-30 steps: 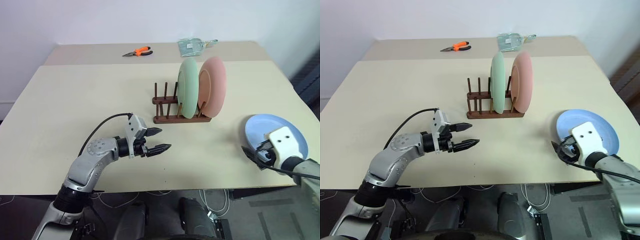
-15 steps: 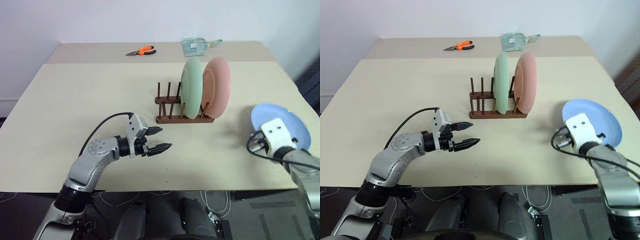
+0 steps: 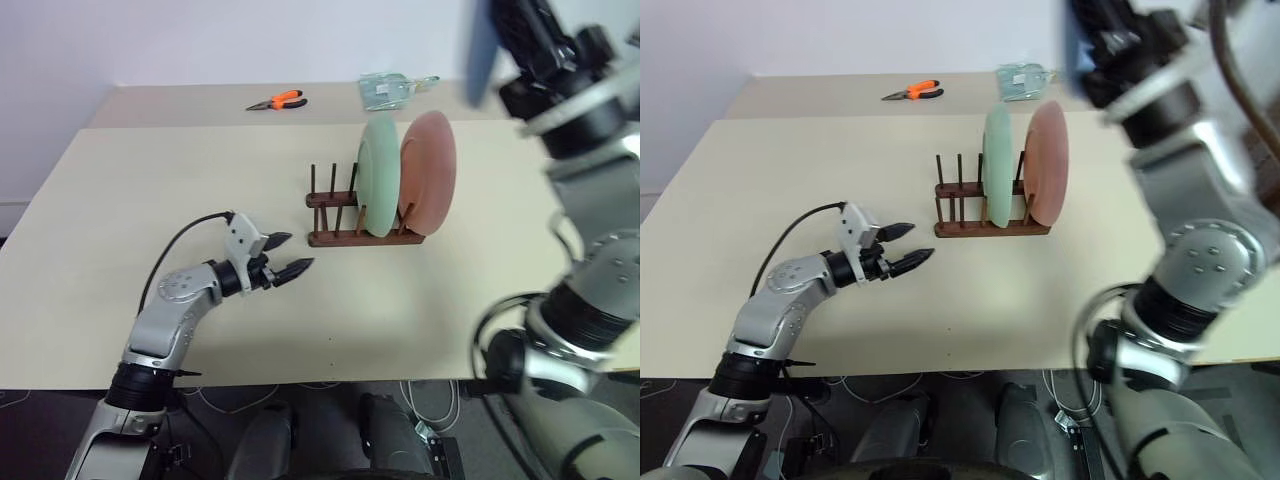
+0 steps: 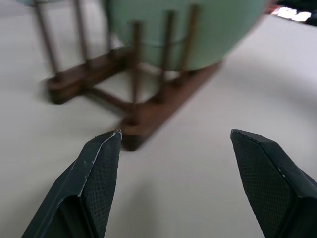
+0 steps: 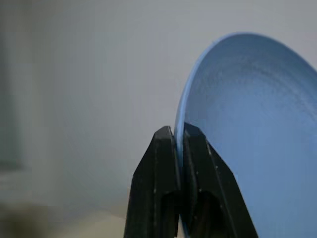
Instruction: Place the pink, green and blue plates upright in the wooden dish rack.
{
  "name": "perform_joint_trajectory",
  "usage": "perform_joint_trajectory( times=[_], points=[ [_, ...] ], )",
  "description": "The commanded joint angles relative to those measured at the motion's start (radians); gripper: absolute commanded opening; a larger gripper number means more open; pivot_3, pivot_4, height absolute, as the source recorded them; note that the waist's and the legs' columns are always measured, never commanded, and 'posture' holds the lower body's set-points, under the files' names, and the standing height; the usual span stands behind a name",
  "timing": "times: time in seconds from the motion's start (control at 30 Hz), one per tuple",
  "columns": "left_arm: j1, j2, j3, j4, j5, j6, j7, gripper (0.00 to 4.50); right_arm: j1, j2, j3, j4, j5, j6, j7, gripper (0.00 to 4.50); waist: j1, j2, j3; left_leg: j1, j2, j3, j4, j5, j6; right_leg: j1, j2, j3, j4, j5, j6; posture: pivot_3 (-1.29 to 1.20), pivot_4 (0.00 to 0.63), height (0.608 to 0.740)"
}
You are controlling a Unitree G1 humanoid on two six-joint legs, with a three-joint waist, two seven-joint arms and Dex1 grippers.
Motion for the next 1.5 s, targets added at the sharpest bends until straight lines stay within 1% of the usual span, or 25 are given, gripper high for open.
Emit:
perform_joint_trajectory(
  times=[0.03, 0.13, 0.27, 0.5, 0.77, 0.87, 0.9, 0.93, 0.97, 1.03, 1.1, 1.17, 1.23, 1.33, 1.4, 1.43, 1.47, 1.5],
  points=[
    [0.022, 0.023, 0.056, 0.005, 0.006, -0.043, 0.001, 3.62, -0.008, 0.100, 0.057, 0.028, 0.183, -0.021, -0.137, 0.04, 0.003, -0.002, -0.002, 0.000, 0.000, 0.000, -0.001, 0.000, 0.000, 0.000, 0.000, -0.001, 0.000, 0.000, 0.000, 0.00, 0.150, 0.740],
    [0.053, 0.036, 0.078, -0.023, -0.008, -0.032, -0.004, 3.62, 0.030, 0.151, 0.124, 0.095, 0.210, -0.013, -0.196, 0.04, 0.003, -0.002, -0.002, 0.000, -0.001, 0.000, 0.000, 0.000, 0.000, 0.000, -0.001, -0.001, 0.000, 0.000, 0.000, 0.00, 0.150, 0.740],
    [0.104, 0.053, 0.103, -0.086, -0.048, 0.013, -0.019, 3.62, 0.075, 0.156, 0.161, 0.181, 0.183, -0.022, -0.242, 0.04, 0.003, -0.002, -0.001, -0.001, -0.002, 0.001, 0.001, 0.000, 0.000, 0.000, -0.001, 0.000, 0.000, 0.000, 0.000, 0.00, 0.150, 0.740],
    [0.149, 0.079, 0.111, -0.144, -0.077, 0.053, -0.027, 3.62, 0.117, 0.170, 0.169, 0.238, 0.222, -0.029, -0.290, 0.04, -0.003, -0.001, -0.001, -0.001, -0.001, 0.003, -0.001, 0.000, -0.001, -0.003, 0.000, 0.000, 0.002, 0.000, 0.000, 0.00, 0.150, 0.740],
    [0.139, 0.069, 0.100, -0.151, -0.072, 0.062, -0.012, 3.62, 0.090, 0.188, 0.154, 0.377, 0.192, -0.055, -0.346, 0.04, -0.003, -0.001, -0.001, -0.001, -0.001, 0.003, -0.001, 0.000, -0.001, -0.003, 0.001, 0.000, 0.002, 0.000, 0.000, 0.00, 0.150, 0.740],
    [0.134, 0.068, 0.096, -0.149, -0.069, 0.062, -0.010, 3.62, 0.067, 0.173, 0.154, 0.428, 0.144, -0.073, -0.335, 0.89, -0.003, -0.001, -0.001, -0.001, -0.001, 0.004, -0.001, 0.000, -0.001, -0.003, 0.001, 0.000, 0.002, 0.000, 0.000, 0.00, 0.150, 0.740],
    [0.133, 0.067, 0.094, -0.149, -0.068, 0.062, -0.008, 3.62, 0.054, 0.156, 0.166, 0.432, 0.104, -0.080, -0.313, 1.26, -0.003, -0.001, -0.001, -0.001, -0.001, 0.004, -0.001, 0.000, -0.001, -0.003, 0.001, 0.000, 0.002, 0.000, 0.000, 0.00, 0.150, 0.740],
    [0.132, 0.066, 0.093, -0.150, -0.067, 0.063, -0.007, 3.62, 0.043, 0.138, 0.182, 0.424, 0.065, -0.087, -0.287, 1.84, -0.003, -0.001, -0.001, -0.001, -0.001, 0.004, -0.001, 0.000, -0.001, -0.003, 0.001, 0.000, 0.002, 0.000, 0.000, 0.00, 0.150, 0.740],
    [0.133, 0.066, 0.092, -0.152, -0.067, 0.064, -0.005, 3.62, 0.034, 0.112, 0.204, 0.402, 0.020, -0.093, -0.250, 2.28, -0.003, -0.001, -0.001, -0.001, -0.001, 0.004, -0.001, 0.000, -0.001, -0.003, 0.001, 0.000, 0.002, 0.000, 0.000, 0.00, 0.150, 0.740],
    [0.134, 0.065, 0.089, -0.158, -0.066, 0.068, -0.001, 3.62, 0.025, 0.026, 0.269, 0.322, -0.083, -0.102, -0.140, 2.28, -0.001, 0.000, -0.001, -0.001, -0.001, 0.004, 0.000, 0.000, -0.001, -0.003, 0.001, 0.000, 0.002, 0.000, 0.000, 0.00, 0.150, 0.740],
    [0.134, 0.065, 0.088, -0.159, -0.063, 0.066, 0.001, 3.62, 0.034, -0.088, 0.324, 0.219, -0.174, -0.117, -0.012, 2.28, -0.001, -0.001, -0.001, -0.002, -0.001, 0.004, 0.000, 0.000, -0.001, -0.003, 0.001, 0.000, 0.001, 0.000, 0.001, 0.00, 0.150, 0.740],
    [0.130, 0.061, 0.089, -0.154, -0.057, 0.062, 0.009, 3.62, 0.066, -0.194, 0.329, 0.133, -0.219, -0.132, 0.101, 2.28, 0.000, -0.001, -0.001, -0.002, -0.001, 0.004, -0.001, 0.000, -0.001, -0.003, 0.001, 0.000, 0.001, 0.000, 0.001, 0.00, 0.150, 0.740],
    [0.125, 0.057, 0.092, -0.142, -0.045, 0.050, 0.023, 3.62, 0.129, -0.312, 0.284, 0.058, -0.235, -0.144, 0.210, 2.28, 0.003, -0.002, -0.002, -0.002, -0.001, 0.004, 0.000, 0.000, -0.001, -0.002, 0.001, 0.000, 0.001, 0.000, 0.001, 0.00, 0.150, 0.740],
    [0.119, 0.060, 0.103, -0.109, -0.007, 0.006, 0.050, 3.62, 0.296, -0.484, 0.096, 0.021, -0.180, -0.105, 0.307, 2.28, 0.010, -0.004, -0.002, -0.001, -0.001, 0.002, 0.001, 0.000, 0.000, 0.002, 0.000, -0.002, -0.003, -0.001, 0.001, 0.00, 0.150, 0.740],
    [0.114, 0.065, 0.111, -0.075, 0.019, -0.022, 0.068, 3.62, 0.450, -0.587, -0.028, 0.035, -0.180, -0.076, 0.377, 2.82, 0.021, -0.004, -0.002, -0.002, -0.001, 0.003, 0.002, 0.000, 0.000, 0.003, -0.002, -0.001, -0.005, -0.003, -0.001, 0.00, 0.150, 0.740],
    [0.111, 0.067, 0.112, -0.063, 0.029, -0.031, 0.073, 3.62, 0.508, -0.623, -0.065, 0.040, -0.185, -0.072, 0.406, 3.15, 0.024, -0.004, -0.002, -0.001, -0.001, 0.004, 0.002, 0.000, 0.000, 0.004, -0.002, -0.001, -0.005, -0.003, -0.001, 0.00, 0.150, 0.740],
    [0.109, 0.069, 0.110, -0.054, 0.039, -0.040, 0.076, 3.62, 0.556, -0.646, -0.098, 0.048, -0.189, -0.072, 0.428, 3.61, 0.024, -0.003, -0.002, -0.001, -0.001, 0.005, 0.002, 0.000, 0.000, 0.003, -0.002, -0.001, -0.005, -0.003, -0.001, 0.00, 0.150, 0.740],
    [0.110, 0.075, 0.112, -0.040, 0.050, -0.055, 0.075, 3.62, 0.646, -0.669, -0.131, 0.060, -0.235, -0.084, 0.455, 4.07, 0.024, -0.003, -0.002, -0.001, -0.001, 0.006, 0.002, 0.000, 0.001, 0.003, -0.002, 0.000, -0.005, -0.003, -0.001, 0.00, 0.150, 0.740]
  ],
)
